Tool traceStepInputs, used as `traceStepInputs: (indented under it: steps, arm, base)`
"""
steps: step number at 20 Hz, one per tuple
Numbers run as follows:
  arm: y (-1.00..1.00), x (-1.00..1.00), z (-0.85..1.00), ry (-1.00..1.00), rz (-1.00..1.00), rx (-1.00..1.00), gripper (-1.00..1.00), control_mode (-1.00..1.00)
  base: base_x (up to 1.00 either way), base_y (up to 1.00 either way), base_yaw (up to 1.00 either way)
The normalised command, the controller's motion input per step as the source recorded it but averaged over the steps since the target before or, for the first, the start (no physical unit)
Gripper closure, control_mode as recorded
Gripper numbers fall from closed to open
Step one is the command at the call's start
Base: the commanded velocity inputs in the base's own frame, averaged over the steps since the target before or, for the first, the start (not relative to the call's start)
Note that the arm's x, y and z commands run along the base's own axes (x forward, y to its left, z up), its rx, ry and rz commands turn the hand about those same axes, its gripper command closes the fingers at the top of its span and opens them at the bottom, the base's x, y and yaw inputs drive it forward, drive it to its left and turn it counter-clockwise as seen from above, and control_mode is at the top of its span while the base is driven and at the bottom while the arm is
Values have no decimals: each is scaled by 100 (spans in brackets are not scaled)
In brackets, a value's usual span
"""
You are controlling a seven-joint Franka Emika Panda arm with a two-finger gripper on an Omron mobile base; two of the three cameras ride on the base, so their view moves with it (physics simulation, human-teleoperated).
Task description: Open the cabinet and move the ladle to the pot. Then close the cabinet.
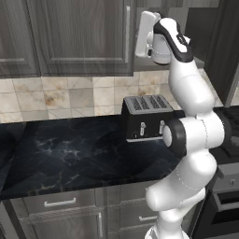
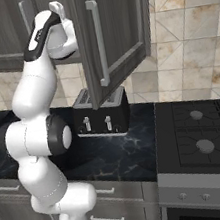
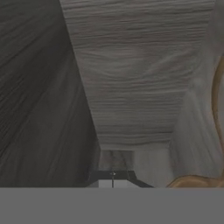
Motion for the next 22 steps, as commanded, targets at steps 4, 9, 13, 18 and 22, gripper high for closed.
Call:
traceStepInputs:
  steps: [4,9,13,18,22]
  arm:
    - [19,26,-8,0,4,0,100,-100]
    - [17,35,-8,0,3,0,100,-100]
    - [13,24,-4,0,4,0,100,-100]
    - [12,3,0,0,7,1,100,-100]
    - [51,-40,0,0,9,7,100,-100]
  base:
    - [0,0,0]
    - [0,0,0]
    - [0,0,0]
    - [0,0,0]
    - [0,0,0]
